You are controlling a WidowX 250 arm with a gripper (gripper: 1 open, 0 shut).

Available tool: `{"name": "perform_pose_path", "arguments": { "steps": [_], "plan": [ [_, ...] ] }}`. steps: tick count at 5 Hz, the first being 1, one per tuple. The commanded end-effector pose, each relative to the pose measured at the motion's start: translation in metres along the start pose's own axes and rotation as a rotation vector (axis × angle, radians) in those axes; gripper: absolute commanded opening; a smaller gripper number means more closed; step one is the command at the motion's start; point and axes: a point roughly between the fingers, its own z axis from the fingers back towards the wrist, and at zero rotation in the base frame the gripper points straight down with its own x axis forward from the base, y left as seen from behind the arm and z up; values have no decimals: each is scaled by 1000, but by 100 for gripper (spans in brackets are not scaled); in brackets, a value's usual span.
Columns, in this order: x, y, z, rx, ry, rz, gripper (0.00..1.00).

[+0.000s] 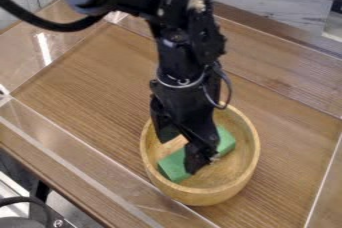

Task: Remove the green block from inside the brown bowl and put it on the table

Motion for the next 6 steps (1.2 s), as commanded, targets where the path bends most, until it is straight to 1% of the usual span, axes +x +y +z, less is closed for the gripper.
{"name": "perform_pose_path", "arguments": {
  "steps": [1, 2, 3, 4, 5, 6],
  "plan": [
    [10, -8, 6, 12, -46, -10, 100],
    [13, -19, 5, 10, -49, -17, 100],
    [17, -15, -4, 7, -49, -12, 100],
    [12, -6, -22, 7, -52, 34, 100],
    [8, 4, -37, 9, -56, 81, 0],
    [5, 14, -39, 3, -51, 50, 0]
  ]
}}
